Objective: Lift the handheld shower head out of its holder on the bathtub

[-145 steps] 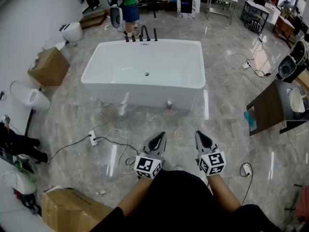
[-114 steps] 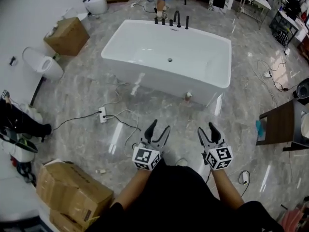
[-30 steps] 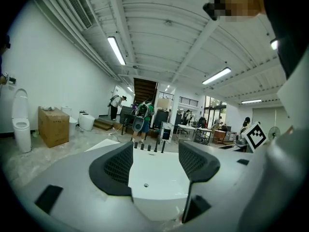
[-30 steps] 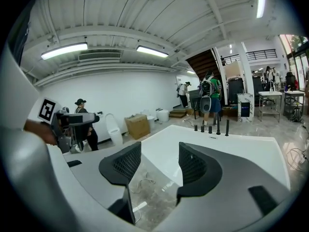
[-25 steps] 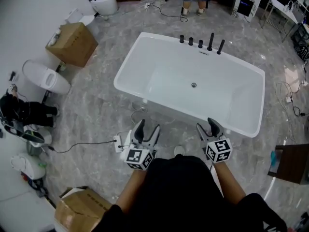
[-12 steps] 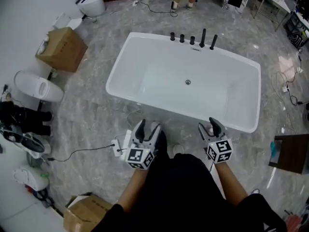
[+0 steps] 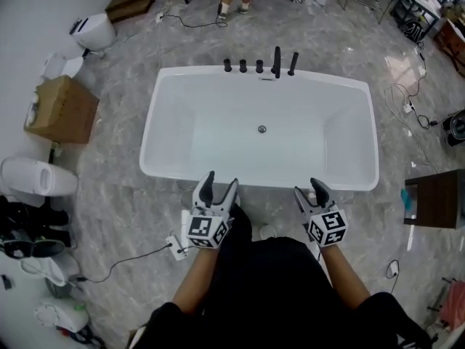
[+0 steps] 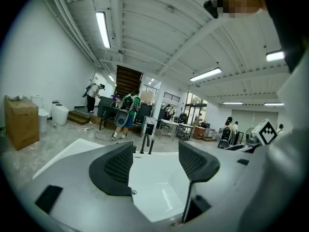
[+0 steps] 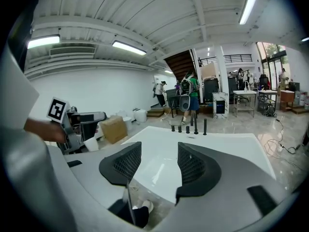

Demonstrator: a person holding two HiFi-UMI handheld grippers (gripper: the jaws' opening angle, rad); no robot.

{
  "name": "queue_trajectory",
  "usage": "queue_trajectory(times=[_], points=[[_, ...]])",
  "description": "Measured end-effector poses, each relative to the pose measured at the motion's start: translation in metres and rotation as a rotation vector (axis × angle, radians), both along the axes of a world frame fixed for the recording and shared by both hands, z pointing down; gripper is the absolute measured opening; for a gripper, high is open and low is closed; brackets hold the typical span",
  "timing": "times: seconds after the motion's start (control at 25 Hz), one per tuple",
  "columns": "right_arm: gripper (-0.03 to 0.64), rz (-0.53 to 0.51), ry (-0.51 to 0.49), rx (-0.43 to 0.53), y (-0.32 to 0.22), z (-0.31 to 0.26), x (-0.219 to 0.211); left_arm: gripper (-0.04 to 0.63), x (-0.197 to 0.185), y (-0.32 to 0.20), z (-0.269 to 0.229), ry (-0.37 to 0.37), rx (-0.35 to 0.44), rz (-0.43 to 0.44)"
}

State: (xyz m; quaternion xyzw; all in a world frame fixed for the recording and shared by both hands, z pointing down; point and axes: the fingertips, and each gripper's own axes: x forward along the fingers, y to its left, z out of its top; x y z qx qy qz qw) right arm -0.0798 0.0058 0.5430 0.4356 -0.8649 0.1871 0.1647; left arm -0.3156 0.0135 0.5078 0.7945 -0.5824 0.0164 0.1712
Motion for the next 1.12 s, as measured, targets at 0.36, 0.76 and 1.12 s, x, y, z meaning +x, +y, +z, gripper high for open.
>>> queue_trajectory(times=[0.36, 0.76, 1.12], points=[[0.212, 0.076, 0.027, 0.039, -0.057, -0.013, -0.026, 0.273, -0.021, -0.074, 0.004, 0.025, -0.001, 0.1], [0.212, 0.169, 0.067, 0.005, -0.095, -0.013, -0.055, 0.273, -0.056, -0.129, 0.015, 0.052, -0.006, 0.193], [0.212, 0.231, 0.104, -0.017, -0.112, -0.006, -0.071, 0.273, -0.054, -0.164, 0.043, 0.08, -0.02, 0.302]])
